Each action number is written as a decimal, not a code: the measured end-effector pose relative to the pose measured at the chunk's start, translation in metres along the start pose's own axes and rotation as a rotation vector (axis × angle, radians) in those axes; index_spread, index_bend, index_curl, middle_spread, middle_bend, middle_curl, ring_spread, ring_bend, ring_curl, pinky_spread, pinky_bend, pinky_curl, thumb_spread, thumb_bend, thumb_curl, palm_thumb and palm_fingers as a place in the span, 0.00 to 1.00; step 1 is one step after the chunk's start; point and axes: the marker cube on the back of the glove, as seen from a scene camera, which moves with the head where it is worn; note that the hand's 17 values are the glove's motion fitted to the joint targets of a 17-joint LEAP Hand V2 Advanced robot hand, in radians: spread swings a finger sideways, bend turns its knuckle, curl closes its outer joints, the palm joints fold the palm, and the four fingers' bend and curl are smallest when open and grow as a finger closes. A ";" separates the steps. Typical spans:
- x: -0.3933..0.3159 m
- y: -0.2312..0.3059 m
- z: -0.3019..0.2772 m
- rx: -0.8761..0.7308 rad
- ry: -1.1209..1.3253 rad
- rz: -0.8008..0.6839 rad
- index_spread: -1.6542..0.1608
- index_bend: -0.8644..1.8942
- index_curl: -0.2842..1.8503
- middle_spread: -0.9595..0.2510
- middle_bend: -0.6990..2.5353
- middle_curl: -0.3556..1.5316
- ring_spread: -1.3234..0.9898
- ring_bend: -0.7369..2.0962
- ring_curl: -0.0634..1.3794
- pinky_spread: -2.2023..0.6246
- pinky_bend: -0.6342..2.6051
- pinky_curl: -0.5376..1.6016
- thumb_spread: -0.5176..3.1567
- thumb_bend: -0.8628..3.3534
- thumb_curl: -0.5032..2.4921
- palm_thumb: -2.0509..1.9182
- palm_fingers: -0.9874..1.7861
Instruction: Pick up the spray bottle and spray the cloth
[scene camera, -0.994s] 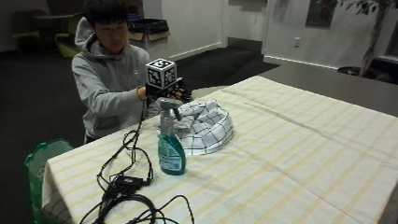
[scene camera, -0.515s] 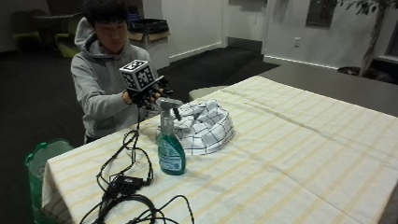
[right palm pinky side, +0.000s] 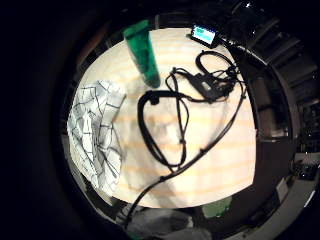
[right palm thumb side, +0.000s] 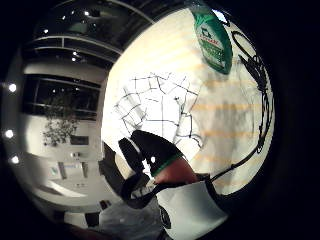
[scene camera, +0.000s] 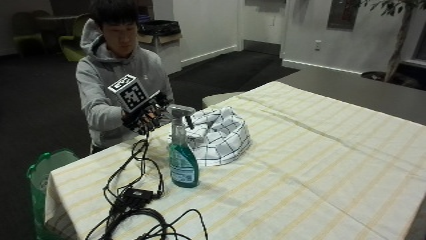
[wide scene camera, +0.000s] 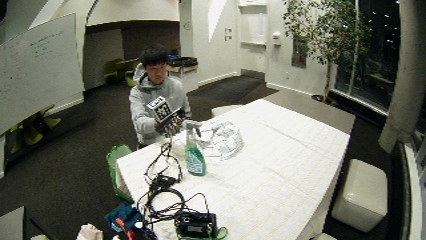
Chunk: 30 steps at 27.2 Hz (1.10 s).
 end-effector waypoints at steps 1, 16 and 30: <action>0.001 -0.002 0.000 0.012 -0.011 0.002 0.77 0.35 0.19 0.84 0.32 0.33 0.62 0.36 0.17 0.87 0.38 0.39 0.38 0.20 0.25 0.58 0.37; 0.003 -0.047 0.000 0.158 -0.339 0.063 0.81 0.35 0.20 0.86 0.29 0.34 0.62 0.37 0.19 0.87 0.39 0.40 0.38 0.19 0.26 0.58 0.34; 0.012 -0.084 0.007 0.291 -0.636 0.138 0.81 0.35 0.20 0.87 0.29 0.35 0.62 0.38 0.21 0.87 0.39 0.41 0.38 0.20 0.27 0.59 0.35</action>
